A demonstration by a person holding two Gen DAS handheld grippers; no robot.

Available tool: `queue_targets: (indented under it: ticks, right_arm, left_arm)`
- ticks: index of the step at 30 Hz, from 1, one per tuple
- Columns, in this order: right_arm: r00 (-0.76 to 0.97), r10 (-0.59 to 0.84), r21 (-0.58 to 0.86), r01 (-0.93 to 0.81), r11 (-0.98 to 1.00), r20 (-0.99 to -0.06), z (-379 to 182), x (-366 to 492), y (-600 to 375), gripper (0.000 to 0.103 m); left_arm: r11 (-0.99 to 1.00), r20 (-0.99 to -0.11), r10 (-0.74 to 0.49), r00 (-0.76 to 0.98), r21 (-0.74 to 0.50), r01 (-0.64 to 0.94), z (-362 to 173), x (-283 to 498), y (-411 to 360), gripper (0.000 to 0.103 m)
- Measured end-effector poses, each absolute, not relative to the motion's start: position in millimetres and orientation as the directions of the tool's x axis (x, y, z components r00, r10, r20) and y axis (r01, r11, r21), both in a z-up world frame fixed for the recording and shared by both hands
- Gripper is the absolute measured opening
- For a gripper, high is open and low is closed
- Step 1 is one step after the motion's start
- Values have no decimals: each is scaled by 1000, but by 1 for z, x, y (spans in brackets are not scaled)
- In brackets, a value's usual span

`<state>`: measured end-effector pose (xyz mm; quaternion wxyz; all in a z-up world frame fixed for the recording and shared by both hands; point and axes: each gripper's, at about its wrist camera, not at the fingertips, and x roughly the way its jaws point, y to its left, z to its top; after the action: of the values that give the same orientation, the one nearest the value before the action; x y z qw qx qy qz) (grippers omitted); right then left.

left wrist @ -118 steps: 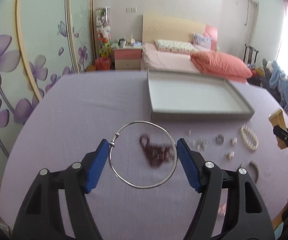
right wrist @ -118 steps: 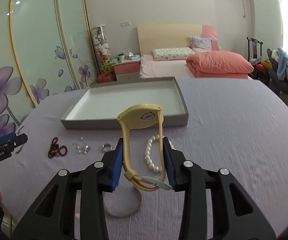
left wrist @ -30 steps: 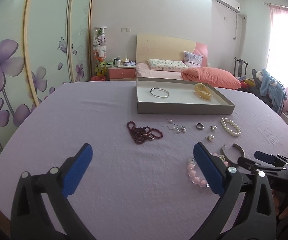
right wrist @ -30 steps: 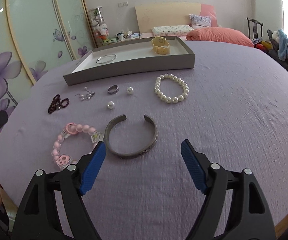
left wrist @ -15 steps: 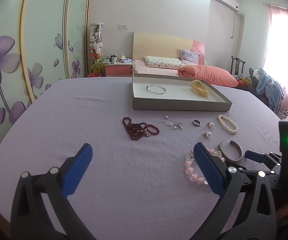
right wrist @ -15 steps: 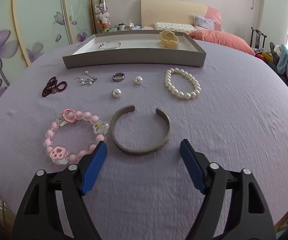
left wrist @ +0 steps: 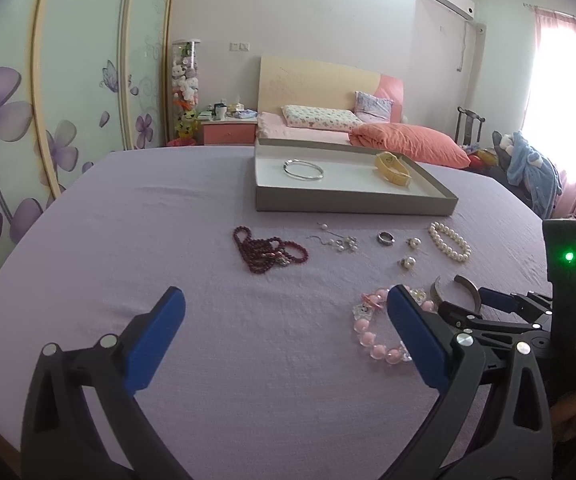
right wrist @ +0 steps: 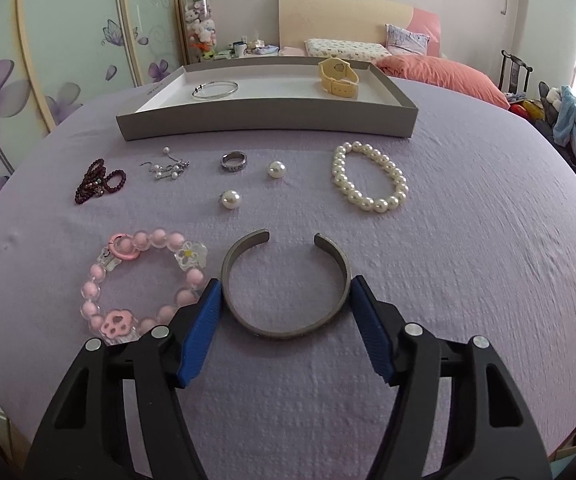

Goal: Organize jewelry
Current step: 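Grasp the dark grey cuff with the right tool while the left tool grasps the pink beaded bracelet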

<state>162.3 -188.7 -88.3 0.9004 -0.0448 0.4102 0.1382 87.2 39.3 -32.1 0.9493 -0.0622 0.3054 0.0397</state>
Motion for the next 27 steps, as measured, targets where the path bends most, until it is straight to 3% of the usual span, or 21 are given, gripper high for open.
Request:
queue_targets:
  ticks: [10,18,23,27]
  right_arm:
    - [655,229,105,-223,969,-720,-79,165,-230,66]
    - [652,265,139,-240,961,-710,-76,168,-233,66]
    - [651,275,149,-243,958,-708,-75,168,-234,66]
    - [652,288,156,-253,955,-702,-74,167,-235,66]
  left_arm:
    - [998,-668,-11,744,-55,-34,-54,113,3,100]
    - [998,-729,-28,684,-59,-22,-76,131,-9,66]
    - [998,-750,-29,661,-57,-21,-82,136,-13,53]
    - [999,-758,-21,652,-49,-25,-84,138,-15,50]
